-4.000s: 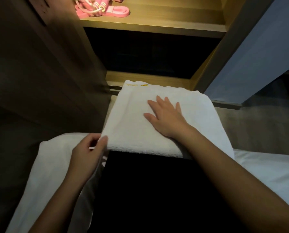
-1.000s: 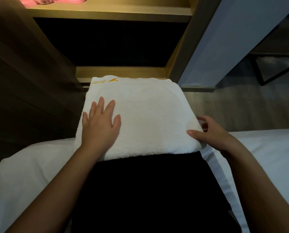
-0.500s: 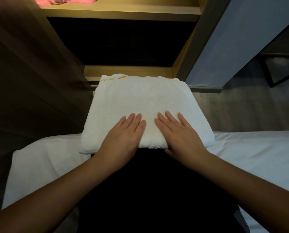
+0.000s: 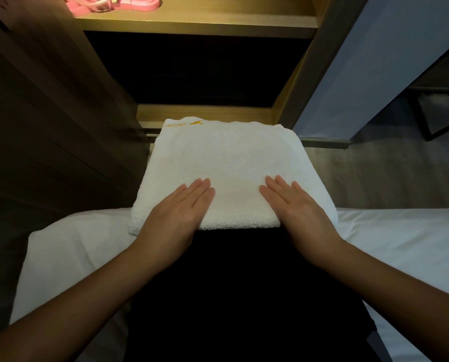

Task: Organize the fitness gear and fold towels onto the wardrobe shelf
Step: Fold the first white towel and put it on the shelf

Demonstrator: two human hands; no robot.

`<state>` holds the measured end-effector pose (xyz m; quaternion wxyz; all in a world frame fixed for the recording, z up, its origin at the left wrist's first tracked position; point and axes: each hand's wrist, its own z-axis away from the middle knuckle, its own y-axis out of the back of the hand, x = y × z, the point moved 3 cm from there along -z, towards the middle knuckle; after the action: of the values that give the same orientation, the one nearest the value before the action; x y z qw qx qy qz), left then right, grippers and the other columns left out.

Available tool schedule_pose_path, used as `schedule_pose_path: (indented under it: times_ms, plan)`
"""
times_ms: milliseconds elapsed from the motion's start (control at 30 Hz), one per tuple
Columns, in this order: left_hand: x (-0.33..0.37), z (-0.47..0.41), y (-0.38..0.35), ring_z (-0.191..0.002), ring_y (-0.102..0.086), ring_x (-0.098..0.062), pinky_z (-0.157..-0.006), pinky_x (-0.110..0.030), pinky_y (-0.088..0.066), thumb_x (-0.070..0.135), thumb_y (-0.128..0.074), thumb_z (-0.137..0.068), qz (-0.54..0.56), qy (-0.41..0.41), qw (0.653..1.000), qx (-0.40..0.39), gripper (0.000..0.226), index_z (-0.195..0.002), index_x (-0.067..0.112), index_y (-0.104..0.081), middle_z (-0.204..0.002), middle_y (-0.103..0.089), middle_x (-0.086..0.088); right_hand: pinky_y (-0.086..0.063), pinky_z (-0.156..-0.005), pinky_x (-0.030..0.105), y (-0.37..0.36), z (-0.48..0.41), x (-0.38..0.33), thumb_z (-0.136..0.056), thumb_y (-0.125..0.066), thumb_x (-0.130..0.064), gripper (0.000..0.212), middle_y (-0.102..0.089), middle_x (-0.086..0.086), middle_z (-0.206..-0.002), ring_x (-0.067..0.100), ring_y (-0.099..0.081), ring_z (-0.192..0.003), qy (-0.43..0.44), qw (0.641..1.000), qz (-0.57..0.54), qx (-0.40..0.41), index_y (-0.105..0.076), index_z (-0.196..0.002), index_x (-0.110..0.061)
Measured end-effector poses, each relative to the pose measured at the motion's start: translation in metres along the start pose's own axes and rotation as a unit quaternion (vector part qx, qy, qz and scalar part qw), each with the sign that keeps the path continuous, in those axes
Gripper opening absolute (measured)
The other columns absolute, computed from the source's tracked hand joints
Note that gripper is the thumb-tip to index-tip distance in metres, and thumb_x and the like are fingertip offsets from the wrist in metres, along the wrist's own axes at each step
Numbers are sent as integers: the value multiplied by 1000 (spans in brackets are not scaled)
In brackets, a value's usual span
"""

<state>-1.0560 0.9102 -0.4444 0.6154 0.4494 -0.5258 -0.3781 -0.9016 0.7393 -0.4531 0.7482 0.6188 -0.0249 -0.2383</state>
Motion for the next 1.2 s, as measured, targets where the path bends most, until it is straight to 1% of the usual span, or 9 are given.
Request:
schedule_pose_path:
  times_ms: [167,333,400,533,700,833,1033,1133,1200]
  plan:
    - [-8,2,16,-120,-59,-33,-101,-49,-34,4,-81,-71,-8,13,998,59,59,-127,1,-62,-130,-60,-16,-16,-115,30,15,3,4,-91,-65,-15,64,-33,4,-155,22,-31,-144,-40,996,-51,57,-36,-148,-16]
    - [-19,8,20,-120,-59,-35,-101,-47,-39,0,-74,-76,-40,32,997,53,51,-126,0,-62,-132,-59,-18,-17,-117,30,15,12,23,-96,-58,-22,64,-22,2,-159,19,-22,-147,-80,996,-12,41,-28,-152,-18]
    - [-20,13,22,-117,-60,-33,-96,-45,-42,15,-58,-89,-43,12,996,73,38,-123,0,-64,-130,-60,-17,-29,-113,37,17,17,25,-91,-65,-21,65,-31,3,-156,21,-31,-143,-84,995,-23,50,-35,-149,-16]
    - [-15,24,25,-119,-57,-24,-95,-38,-42,42,-9,-104,-19,-38,998,51,71,-125,1,-63,-131,-59,-13,-45,-99,50,12,25,28,-80,-77,-15,66,-46,8,-146,30,-49,-131,-72,995,-21,68,-50,-140,-10]
    - [-29,36,20,-123,-53,-37,-96,-53,-47,6,-61,-90,0,-11,997,79,40,-128,-4,-57,-135,-53,-22,-26,-107,41,7,27,37,-80,-78,-19,71,-36,-1,-149,23,-38,-136,-62,991,-67,96,-44,-143,-17]
    - [-34,43,22,-124,-52,-32,-94,-43,-46,9,-54,-95,-11,-45,994,101,36,-129,-2,-57,-136,-54,-18,-34,-95,47,8,33,42,-69,-85,-6,72,-53,12,-138,33,-55,-122,-49,989,-64,121,-55,-134,-7]
    - [-38,52,12,-126,-49,-30,-94,-41,-44,-10,-82,-63,10,-30,999,44,76,-133,0,-54,-140,-50,-15,-38,-92,43,2,44,38,-61,-87,5,78,-56,13,-134,33,-58,-117,-31,988,-35,144,-57,-132,-4]
    - [-43,53,10,-135,-39,-20,-102,-34,-39,-7,-80,-68,45,-27,999,-5,84,-142,10,-44,-150,-38,-6,-24,-106,34,5,42,38,-75,-81,-3,81,-35,-1,-146,20,-40,-132,-34,991,-77,104,-40,-143,-17]
    - [-50,58,14,-143,-25,-3,-109,-23,-31,12,-70,-83,92,-1,993,-69,79,-149,27,-29,-158,-22,13,-10,-111,19,9,44,43,-88,-70,-27,79,-13,-15,-151,5,-19,-139,-34,995,-89,1,-17,-146,-32]
